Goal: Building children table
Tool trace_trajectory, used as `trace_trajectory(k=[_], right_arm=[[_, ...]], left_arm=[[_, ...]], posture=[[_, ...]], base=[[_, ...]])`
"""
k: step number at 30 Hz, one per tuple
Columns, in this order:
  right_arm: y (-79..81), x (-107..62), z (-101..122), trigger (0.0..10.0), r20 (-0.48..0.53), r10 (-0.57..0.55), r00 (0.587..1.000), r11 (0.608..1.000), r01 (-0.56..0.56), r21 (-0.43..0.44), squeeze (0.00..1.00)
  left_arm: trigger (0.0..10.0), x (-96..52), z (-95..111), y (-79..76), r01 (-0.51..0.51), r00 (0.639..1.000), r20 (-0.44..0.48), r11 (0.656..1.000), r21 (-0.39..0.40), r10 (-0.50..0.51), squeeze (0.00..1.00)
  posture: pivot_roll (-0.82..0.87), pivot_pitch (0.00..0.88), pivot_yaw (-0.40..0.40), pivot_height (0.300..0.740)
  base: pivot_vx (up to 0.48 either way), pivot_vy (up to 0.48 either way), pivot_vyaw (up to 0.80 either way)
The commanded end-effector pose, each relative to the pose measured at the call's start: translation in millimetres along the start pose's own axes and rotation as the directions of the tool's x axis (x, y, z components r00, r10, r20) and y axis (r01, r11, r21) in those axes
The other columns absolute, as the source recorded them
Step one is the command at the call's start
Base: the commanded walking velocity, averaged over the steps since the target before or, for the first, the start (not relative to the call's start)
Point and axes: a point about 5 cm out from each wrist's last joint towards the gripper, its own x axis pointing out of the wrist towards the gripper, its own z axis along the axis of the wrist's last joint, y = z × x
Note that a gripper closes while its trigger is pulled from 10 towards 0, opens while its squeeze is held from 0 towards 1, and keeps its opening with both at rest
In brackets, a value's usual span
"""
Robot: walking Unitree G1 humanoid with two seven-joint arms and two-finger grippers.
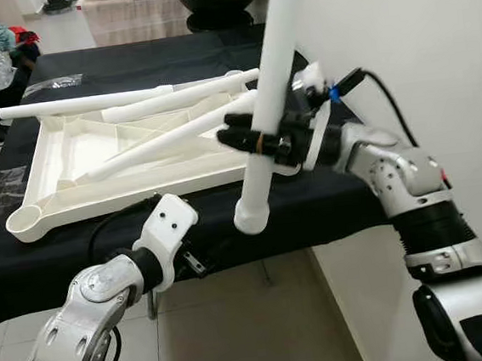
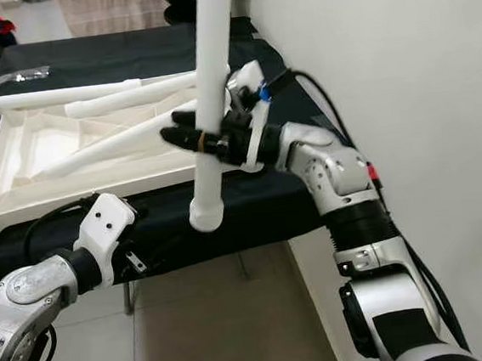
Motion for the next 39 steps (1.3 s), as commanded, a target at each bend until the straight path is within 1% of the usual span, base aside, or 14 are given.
trace_trajectory(k=[1, 2, 3, 4, 5, 6, 7, 13, 16, 17, 19, 23, 32, 39], right_arm=[[-6.3, -2.5, 7, 0.0, 0.013, -0.06, 0.998, 0.997, 0.06, -0.046, 0.0], [-6.3, -2.5, 7, 0.0, 0.013, -0.06, 0.998, 0.997, 0.06, -0.046, 0.0], [-13.0, -3.7, 12, 0.0, 0.043, -0.171, 0.984, 0.981, 0.174, -0.081, 0.0], [-17.2, -5.7, 18, 1.5, 0.094, -0.285, 0.954, 0.95, 0.294, -0.106, 0.0], [-20.0, -7.6, 22, 4.5, 0.139, -0.366, 0.92, 0.918, 0.382, -0.109, 0.0], [-20.0, -7.6, 22, 4.5, 0.139, -0.366, 0.92, 0.918, 0.382, -0.109, 0.0], [-19.7, -10.3, 28, 10.0, 0.213, -0.458, 0.863, 0.869, 0.485, -0.099, 0.0], [-18.8, -12.6, 34, 10.0, 0.294, -0.535, 0.792, 0.804, 0.585, -0.111, 0.0], [-16.6, -12.3, 39, 10.0, 0.359, -0.602, 0.714, 0.751, 0.658, -0.05, 0.0], [-16.6, -12.3, 39, 10.0, 0.359, -0.602, 0.714, 0.751, 0.658, -0.05, 0.0], [-16.7, -10.3, 35, 10.0, 0.351, -0.641, 0.683, 0.699, 0.708, -0.102, 0.0], [-14.6, -8.0, 29, 10.0, 0.345, -0.661, 0.666, 0.669, 0.732, -0.13, 0.0], [-4.5, -1.9, 25, 10.0, 0.358, -0.672, 0.649, 0.661, 0.743, -0.107, 0.0], [2.4, 4.2, 20, 10.0, 0.345, -0.658, 0.669, 0.678, 0.726, -0.115, 0.0]], left_arm=[[10.0, -0.8, 1, 8.7, -0.071, 0.997, 0.012, 0.997, 0.017, 0.071, 0.0], [10.0, -0.8, 1, 8.7, -0.071, 0.997, 0.012, 0.997, 0.017, 0.071, 0.0], [10.0, -0.2, 8, 16.3, -0.154, 0.987, 0.05, 0.988, 0.004, 0.154, 0.0], [10.0, -0.2, 18, 24.6, -0.246, 0.964, 0.097, 0.969, -0.01, 0.246, 0.0], [10.0, -0.3, 25, 30.0, -0.304, 0.942, 0.136, 0.952, -0.036, 0.306, 0.0], [10.0, -0.3, 25, 30.0, -0.304, 0.942, 0.136, 0.952, -0.036, 0.306, 0.0], [10.0, -0.4, 38, 35.9, -0.375, 0.904, 0.191, 0.924, -0.068, 0.381, 0.0], [10.0, 1.8, 46, 40.4, -0.46, 0.858, 0.217, 0.884, -0.082, 0.466, 0.0], [10.0, 7.1, 52, 38.4, -0.516, 0.812, 0.234, 0.845, -0.139, 0.534, 0.0], [10.0, 7.1, 52, 38.4, -0.516, 0.812, 0.234, 0.845, -0.139, 0.534, 0.0], [10.0, 8.0, 52, 38.0, -0.564, 0.781, 0.235, 0.815, -0.132, 0.579, 0.0], [10.0, 7.9, 50, 37.2, -0.577, 0.771, 0.228, 0.804, -0.143, 0.595, 0.0], [10.0, 5.8, 57, 37.7, -0.605, 0.738, 0.263, 0.782, -0.15, 0.622, 0.0], [10.0, 3.4, 59, 42.2, -0.621, 0.714, 0.268, 0.762, -0.186, 0.647, 0.0]], posture=[[0.02, 0.076, -0.04, 0.74], [0.02, 0.076, -0.04, 0.74], [0.01, 0.075, -0.035, 0.74], [0.01, 0.076, -0.03, 0.74], [0.02, 0.069, -0.033, 0.74], [0.02, 0.069, -0.033, 0.74], [0.02, 0.067, -0.032, 0.74], [0.02, 0.065, -0.029, 0.74], [0.02, 0.072, -0.031, 0.74], [0.02, 0.072, -0.031, 0.74], [0.02, 0.071, -0.035, 0.74], [0.03, 0.074, -0.039, 0.74], [0.02, 0.077, -0.038, 0.74], [0.02, 0.078, -0.042, 0.74]], base=[[0.0, 0.0, 0.0], [0.0, 0.0, 0.0], [0.0, 0.0, 0.0], [0.0, 0.0, 0.0], [0.0, 0.0, 0.0], [0.0, 0.0, 0.0], [0.0, 0.0, 0.0], [0.0, 0.0, 0.0], [0.0, 0.0, 0.0], [0.0, 0.0, 0.0], [0.0, 0.0, 0.0], [0.0, 0.0, 0.0], [0.0, 0.0, -0.49], [0.0, 0.0, 0.0]])
